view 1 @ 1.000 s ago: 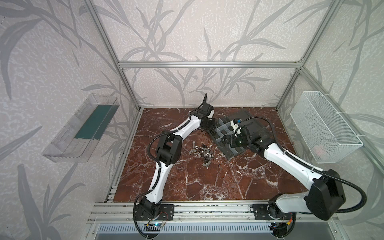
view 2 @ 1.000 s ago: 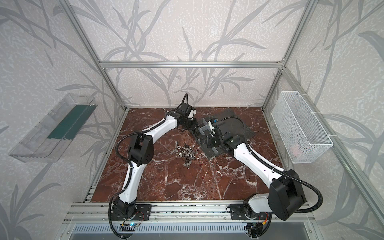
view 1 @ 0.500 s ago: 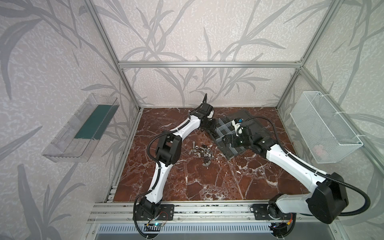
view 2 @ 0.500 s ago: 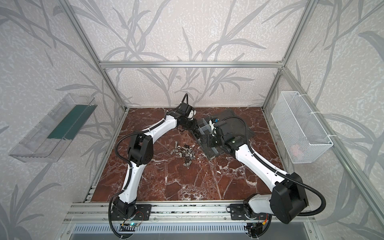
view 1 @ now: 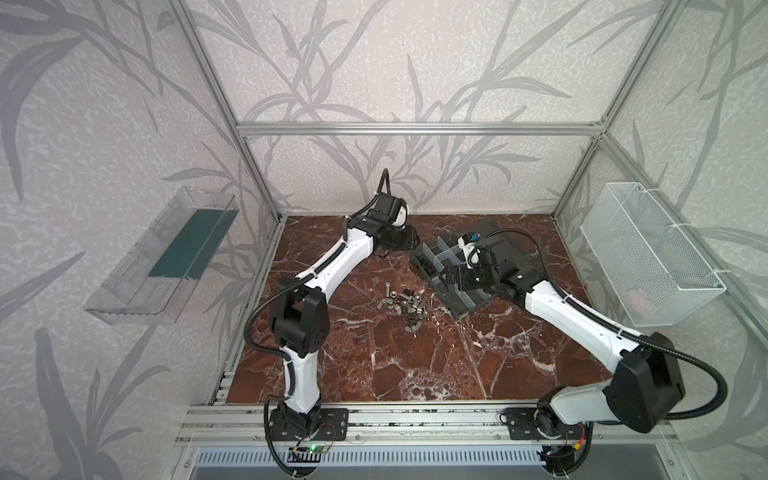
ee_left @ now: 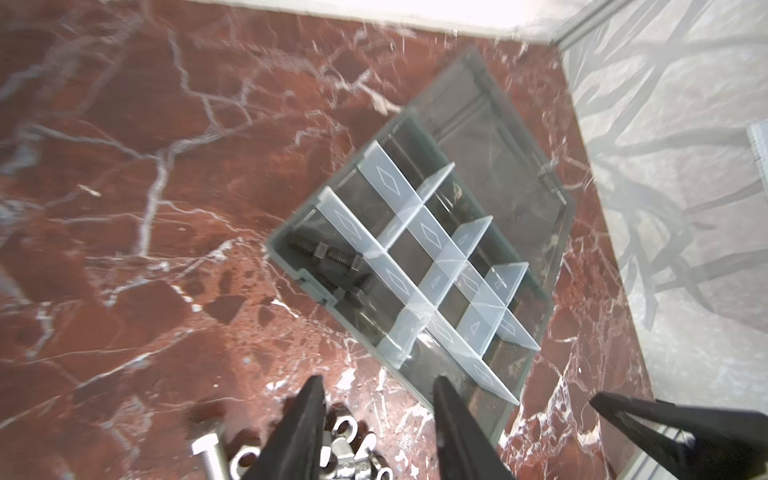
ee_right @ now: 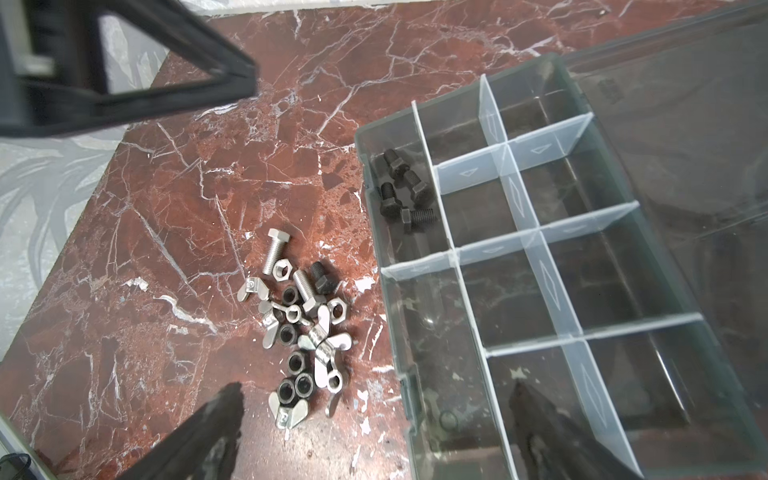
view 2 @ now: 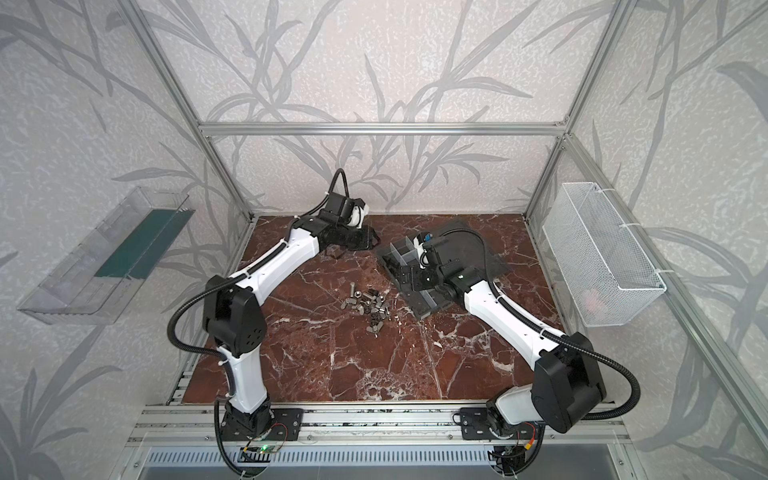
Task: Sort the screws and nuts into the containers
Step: 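Carry the bolt over the bolt compartment and open the left gripper, then grasp a black bolt in the pile with the right gripper while the left arm withdraws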
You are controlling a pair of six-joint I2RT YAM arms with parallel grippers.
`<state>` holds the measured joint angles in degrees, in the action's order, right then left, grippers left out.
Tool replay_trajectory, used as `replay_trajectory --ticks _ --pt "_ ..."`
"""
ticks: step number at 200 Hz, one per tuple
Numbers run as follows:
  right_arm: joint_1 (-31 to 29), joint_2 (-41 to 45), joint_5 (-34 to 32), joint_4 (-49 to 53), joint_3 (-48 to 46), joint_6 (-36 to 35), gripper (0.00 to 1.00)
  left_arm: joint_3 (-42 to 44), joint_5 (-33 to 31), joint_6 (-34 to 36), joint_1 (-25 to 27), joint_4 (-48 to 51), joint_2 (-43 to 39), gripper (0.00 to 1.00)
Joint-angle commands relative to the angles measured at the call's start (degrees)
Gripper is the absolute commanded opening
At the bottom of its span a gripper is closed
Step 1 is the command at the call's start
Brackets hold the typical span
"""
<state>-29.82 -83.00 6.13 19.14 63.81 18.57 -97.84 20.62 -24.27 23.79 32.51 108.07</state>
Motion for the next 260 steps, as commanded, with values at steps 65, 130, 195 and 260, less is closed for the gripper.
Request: replay_trajectory --ticks 65,130,195,260 --pt "-6.46 -20.93 0.26 10.55 21.91 -10.57 0.89 29.74 11.62 -15.33 -10.66 -18.82 -19.76 0.74" --pt "-9.74 -37.13 1.51 22.88 39.78 -14.26 0.71 47.42 25.78 -29.93 -20.46 -34.47 -23.49 0.93" --pt "-10.71 -47.3 0.02 29.67 49.9 -16.35 0.62 57.99 30.79 -34.29 -23.19 -45.53 -26.77 0.99" --pt "-11.76 -52.9 -2.13 34.84 55.5 -18.51 0.5 59.23 29.24 -34.83 -23.33 -46.79 -30.76 0.99"
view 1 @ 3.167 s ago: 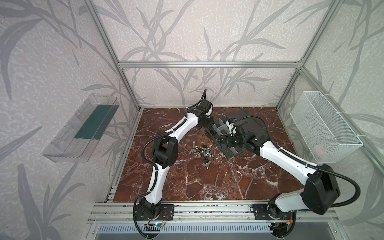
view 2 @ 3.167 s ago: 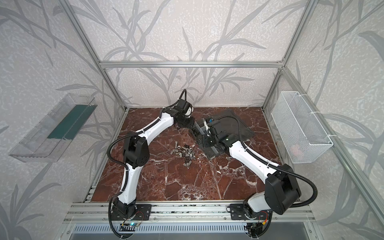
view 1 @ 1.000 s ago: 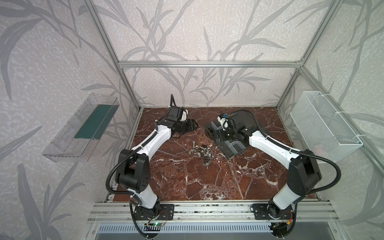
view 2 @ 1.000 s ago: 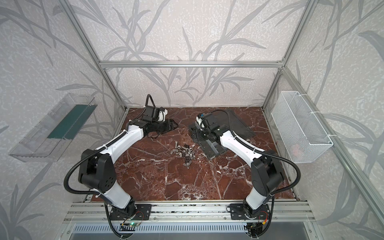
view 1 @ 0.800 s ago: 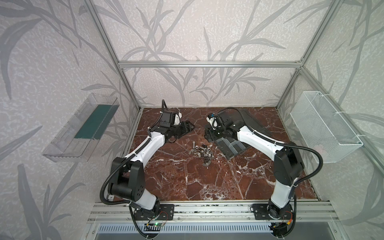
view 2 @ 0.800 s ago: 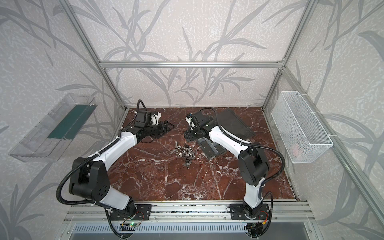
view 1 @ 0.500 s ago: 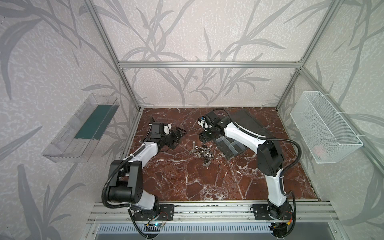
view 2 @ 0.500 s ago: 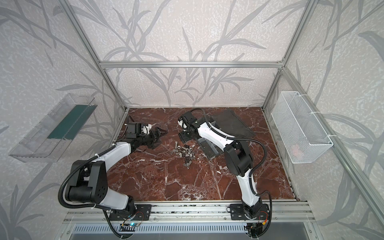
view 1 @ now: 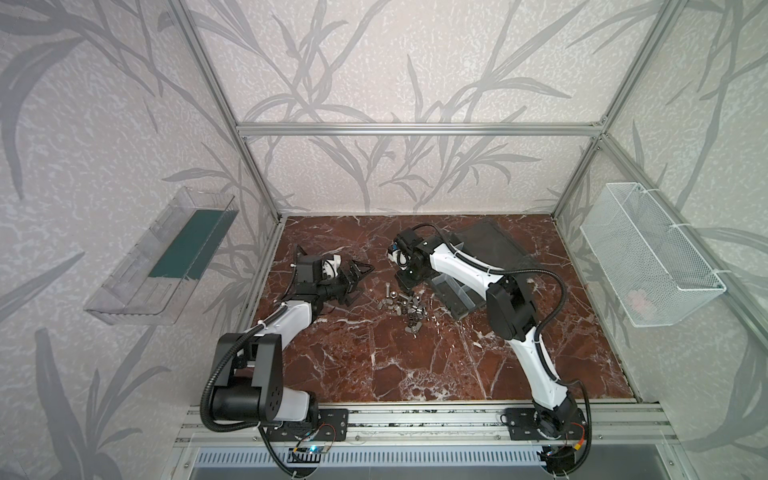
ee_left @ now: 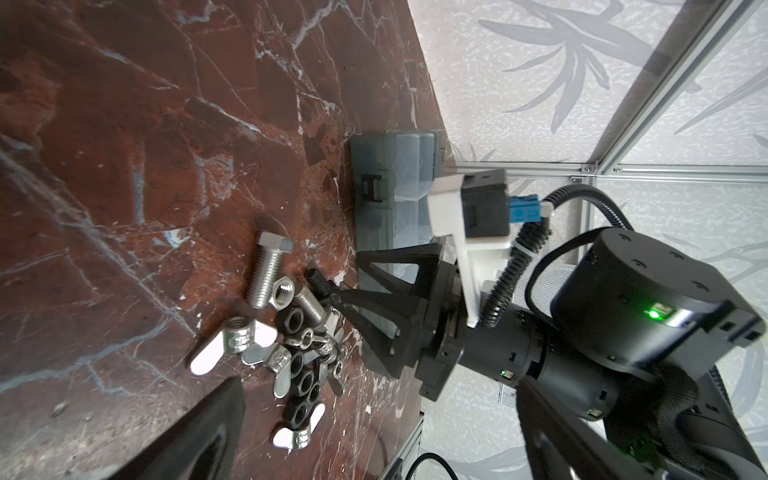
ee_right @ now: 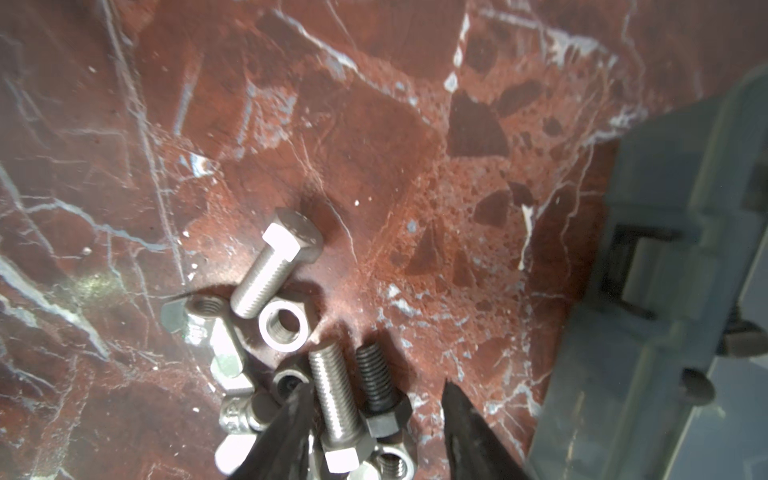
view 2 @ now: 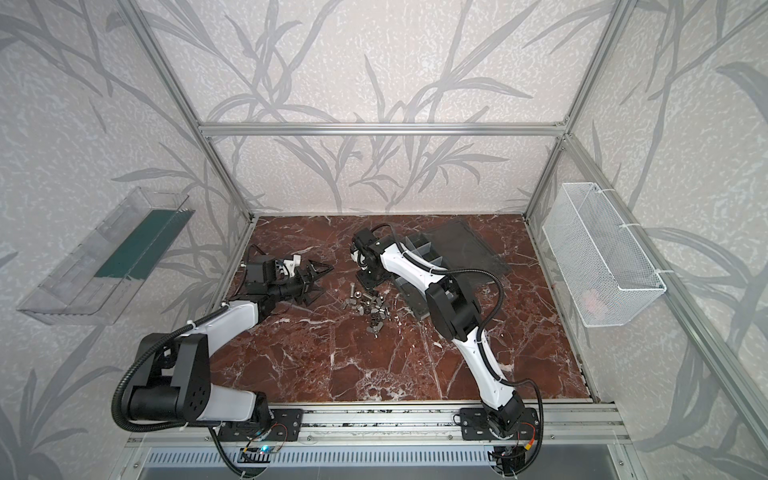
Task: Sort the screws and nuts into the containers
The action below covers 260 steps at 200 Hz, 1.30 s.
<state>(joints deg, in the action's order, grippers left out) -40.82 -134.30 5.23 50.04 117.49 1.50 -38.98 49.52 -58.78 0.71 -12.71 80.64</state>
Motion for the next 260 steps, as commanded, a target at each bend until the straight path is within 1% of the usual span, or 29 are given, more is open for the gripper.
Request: replay_trajectory --ticks 1,25,45,88,199,241,260 --pt "-0.76 -1.59 -1.21 3.93 1.8 -1.42 0.5 0.34 0.29 -0.25 -0.21 -1.51 -3.44 0.99" --pt "-0.76 -2.2 -1.8 4.09 1.67 -1.5 0.47 0.29 -0.62 0.87 -0.19 -0.28 -5.07 1.0" --pt "-0.76 -2.54 -1.94 4.06 1.77 -1.5 0.47 0.22 -1.25 1.56 -0.26 0.58 -5.75 1.0" --pt "-0.75 -3.89 -3.54 4.14 2.37 -2.0 0.45 0.4 -1.35 1.15 -0.18 0.2 -5.54 1.0" --pt "-1.13 -8.5 -4.03 6.28 6.33 -2.54 0.38 0.66 -1.53 0.32 -0.3 -0.95 -5.33 0.99" --pt "-1.19 -9.53 -3.84 7.0 8.18 -2.06 0.27 0.83 -1.09 -0.61 -0.54 -1.94 -4.93 1.0" --pt "-1.19 -10.0 -3.25 7.85 9.92 -1.7 0.17 1.01 -1.0 -0.9 -0.71 -2.45 -5.03 1.0"
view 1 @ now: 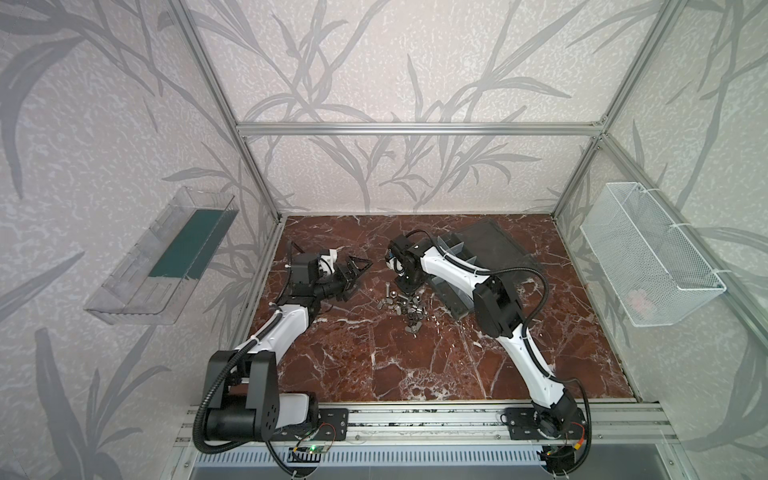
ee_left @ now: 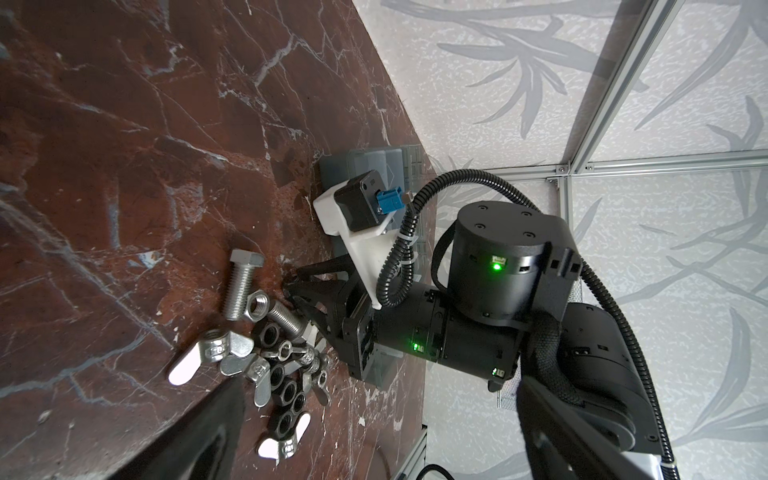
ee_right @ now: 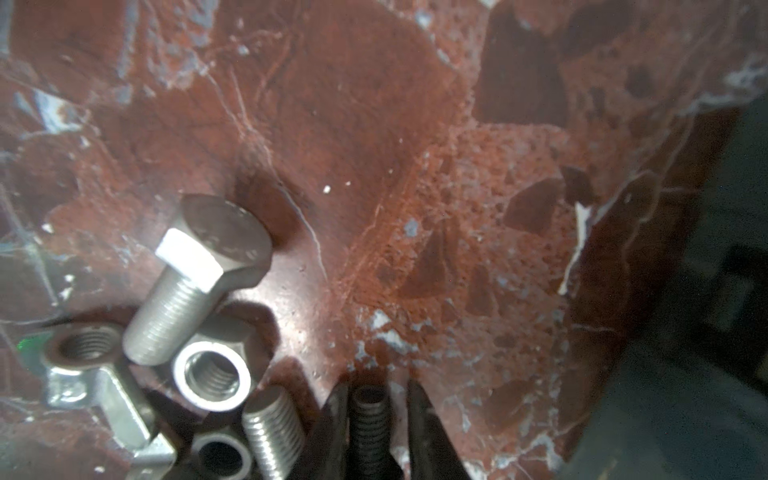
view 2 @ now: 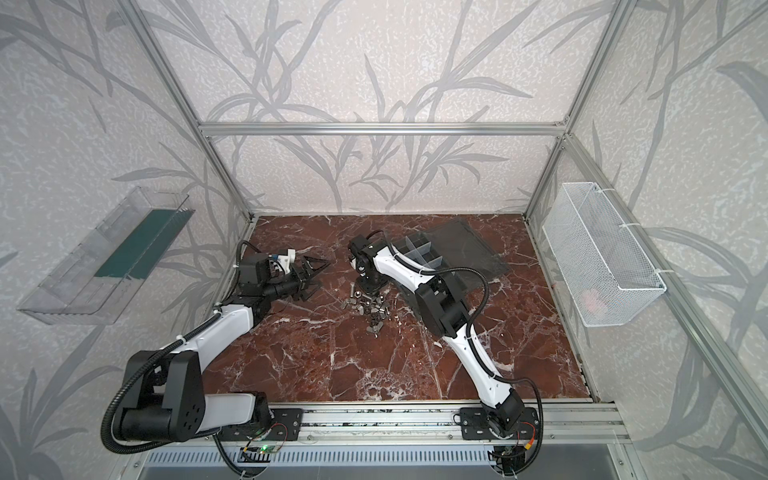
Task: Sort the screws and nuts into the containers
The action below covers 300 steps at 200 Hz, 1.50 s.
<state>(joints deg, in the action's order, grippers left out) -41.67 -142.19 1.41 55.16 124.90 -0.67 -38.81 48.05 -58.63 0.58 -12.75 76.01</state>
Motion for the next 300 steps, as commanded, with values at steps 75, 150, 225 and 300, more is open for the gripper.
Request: replay_trajectory --ticks 75,150,225,300 --pt "-0.17 -2.7 0.83 6.94 12.5 1.32 0.05 1.43 1.09 -1.96 -0.67 -4.16 -1.44 1.0" --pt "3.32 -1.14 -0.48 11.64 22.48 3.22 0.05 0.73 -0.69 0.09 2.4 -3.76 -3.8 0.99" --pt "8.85 3.3 -2.37 9.92 14.7 4.38 0.05 -5.85 -8.21 8.26 13.83 5.56 -4.77 1.0" --pt "11.23 6.1 -1.5 4.81 5.56 4.63 0.08 -9.62 -11.59 12.22 17.79 9.98 -3.03 0.99"
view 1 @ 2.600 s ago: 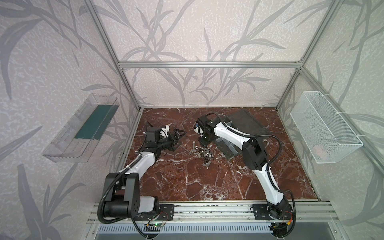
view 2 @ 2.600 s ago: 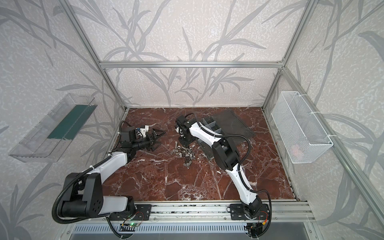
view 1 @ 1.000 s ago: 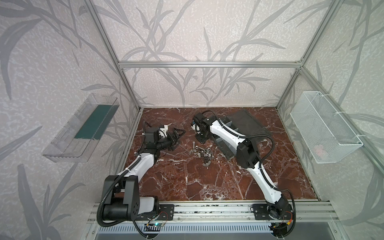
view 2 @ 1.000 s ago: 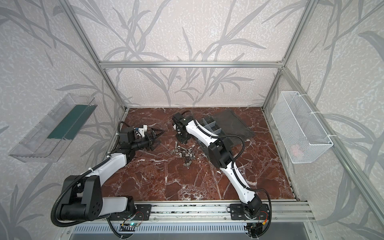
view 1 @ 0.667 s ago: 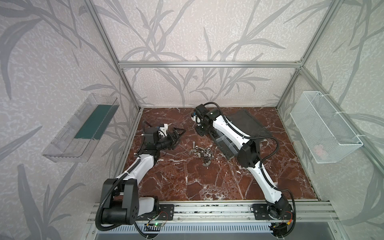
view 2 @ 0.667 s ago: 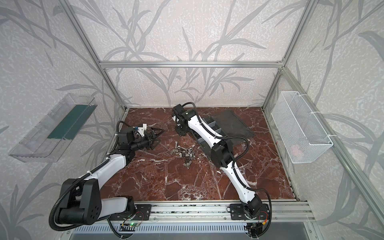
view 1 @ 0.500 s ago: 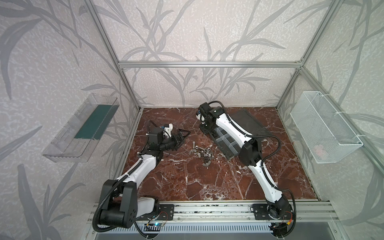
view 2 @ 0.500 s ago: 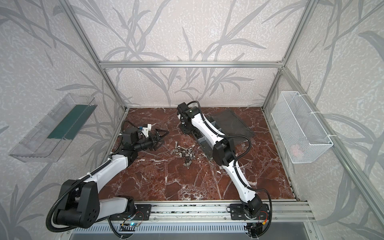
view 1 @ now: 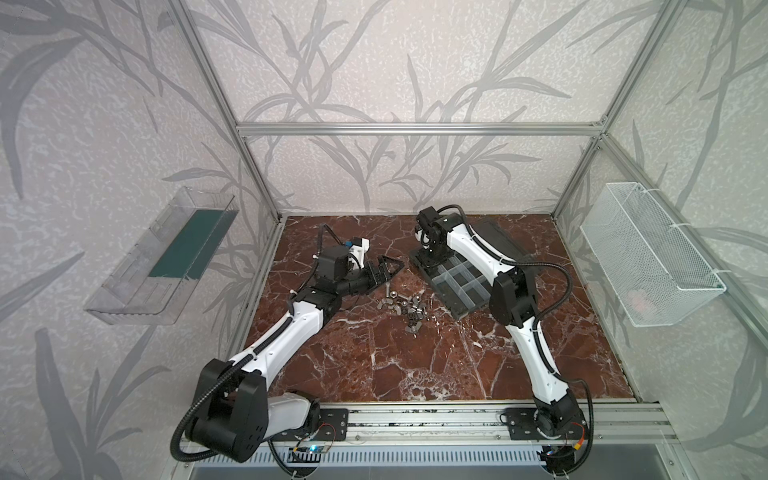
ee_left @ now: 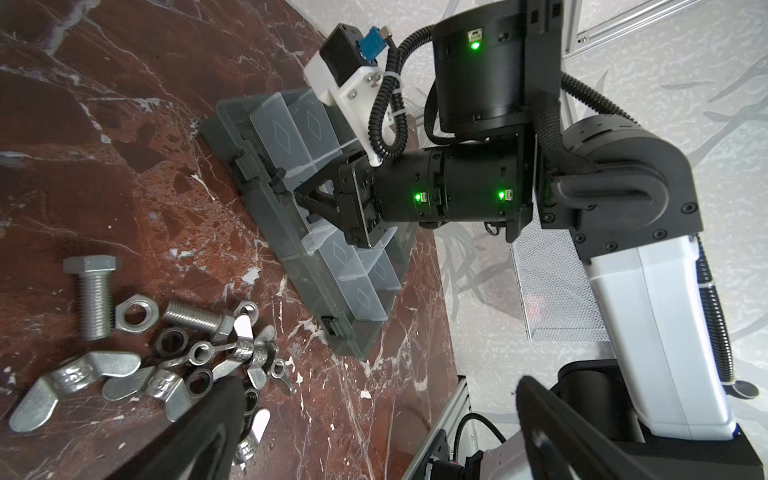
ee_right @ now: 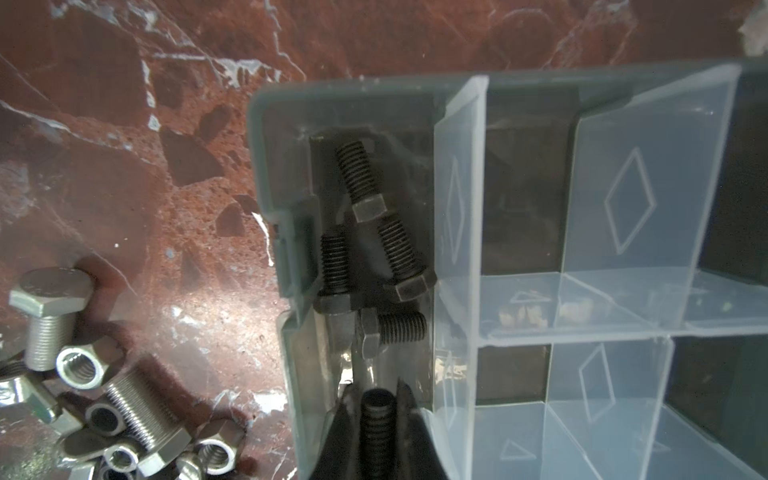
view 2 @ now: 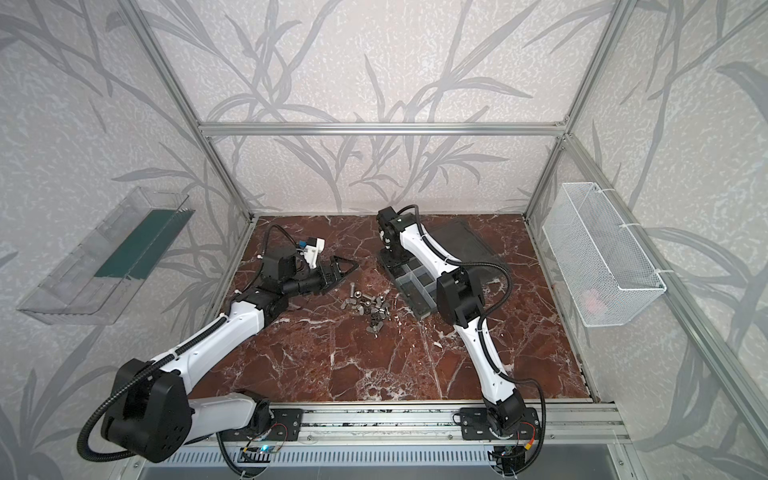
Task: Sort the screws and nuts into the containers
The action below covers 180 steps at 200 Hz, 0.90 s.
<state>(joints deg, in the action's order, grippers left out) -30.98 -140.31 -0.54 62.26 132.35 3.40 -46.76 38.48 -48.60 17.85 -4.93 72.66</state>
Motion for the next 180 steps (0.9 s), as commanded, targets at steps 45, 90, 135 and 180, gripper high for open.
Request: replay_trajectory --ticks 45,90,135,180 --pt "0.93 4.15 0.54 -2.78 -2.69 0.61 0.2 -1.96 -3.14 3.39 0.7 3.67 0.09 0.99" --pt "0.97 4.87 0.8 -3.03 -2.81 0.66 0.26 -2.91 -6.49 6.35 0.7 8.05 -0.21 0.99" --pt "0.93 7.76 1.49 -5.08 -5.64 0.8 0.27 -3.51 -13.09 8.74 0.78 12.13 -1.31 0.99" --pt "0.99 11.9 3.41 -7.88 -9.48 1.43 0.32 -4.36 -25.58 14.21 0.97 17.97 -2.72 0.99"
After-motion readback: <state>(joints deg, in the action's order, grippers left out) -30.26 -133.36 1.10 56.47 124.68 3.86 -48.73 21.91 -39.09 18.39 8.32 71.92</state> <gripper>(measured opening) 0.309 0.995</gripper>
